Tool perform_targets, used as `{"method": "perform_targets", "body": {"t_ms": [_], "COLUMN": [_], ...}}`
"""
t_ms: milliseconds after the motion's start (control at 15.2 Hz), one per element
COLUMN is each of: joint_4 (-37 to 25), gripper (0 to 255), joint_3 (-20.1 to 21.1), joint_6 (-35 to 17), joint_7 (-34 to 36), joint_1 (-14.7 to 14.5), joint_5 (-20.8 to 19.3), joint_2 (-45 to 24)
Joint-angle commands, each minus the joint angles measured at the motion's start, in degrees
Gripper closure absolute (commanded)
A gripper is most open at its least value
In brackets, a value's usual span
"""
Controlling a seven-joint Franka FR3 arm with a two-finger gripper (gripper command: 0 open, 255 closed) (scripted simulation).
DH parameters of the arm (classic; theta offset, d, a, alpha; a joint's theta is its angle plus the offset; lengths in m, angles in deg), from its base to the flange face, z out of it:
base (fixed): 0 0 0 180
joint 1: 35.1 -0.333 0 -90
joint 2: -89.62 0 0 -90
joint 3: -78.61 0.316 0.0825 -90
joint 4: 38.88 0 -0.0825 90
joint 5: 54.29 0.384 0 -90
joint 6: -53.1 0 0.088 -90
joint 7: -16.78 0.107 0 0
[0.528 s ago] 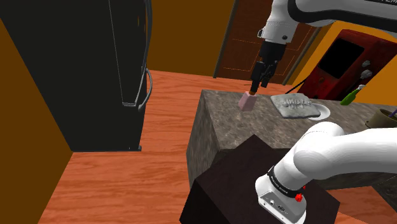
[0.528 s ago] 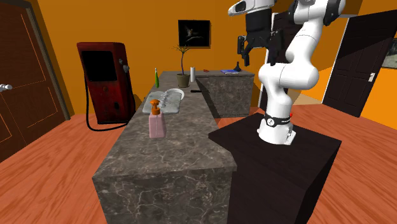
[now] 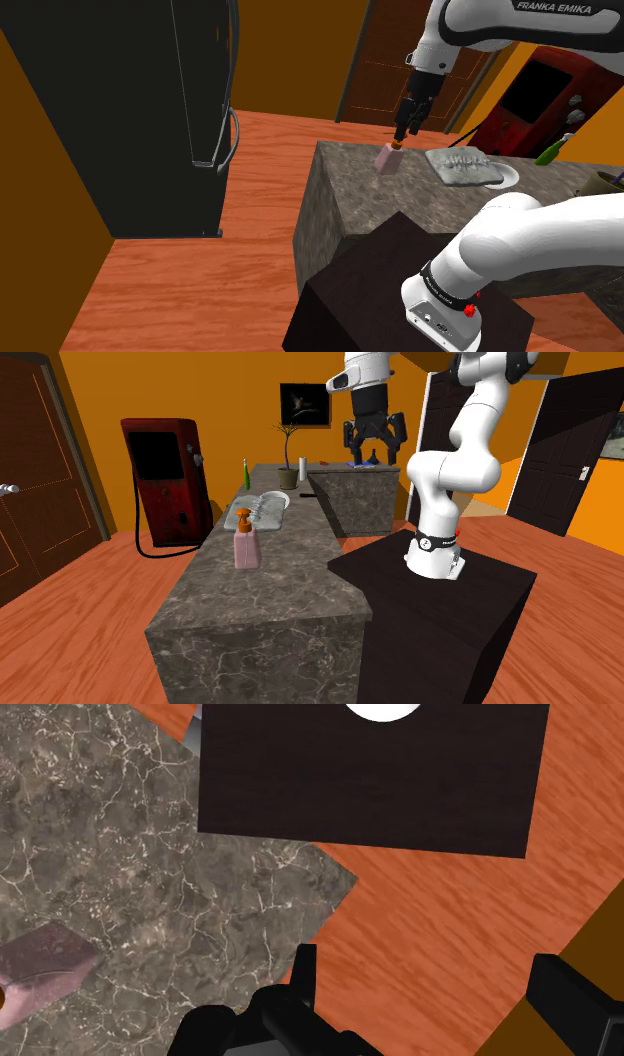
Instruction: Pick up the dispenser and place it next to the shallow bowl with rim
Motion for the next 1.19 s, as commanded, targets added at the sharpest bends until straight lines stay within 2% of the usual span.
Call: {"method": "perform_targets", "body": {"t_ms": [0,594,858,1122], "joint_4": [-0.4,-6.19,-10.53,-15.96], "gripper": [0,0,0,0], "joint_3": [-2.6,-12.64,-16.8,-20.49], "joint_6": [-2.5,-11.31,-14.52,-16.94], "joint_7": [-2.73,-13.55,-18.88,-24.73], "joint_1": [0.92,3.3,3.95,4.78], "joint_5": [-1.54,-4.0,-2.83,0.05], "joint_2": [-2.73,-16.68,-24.27,-32.7]}}
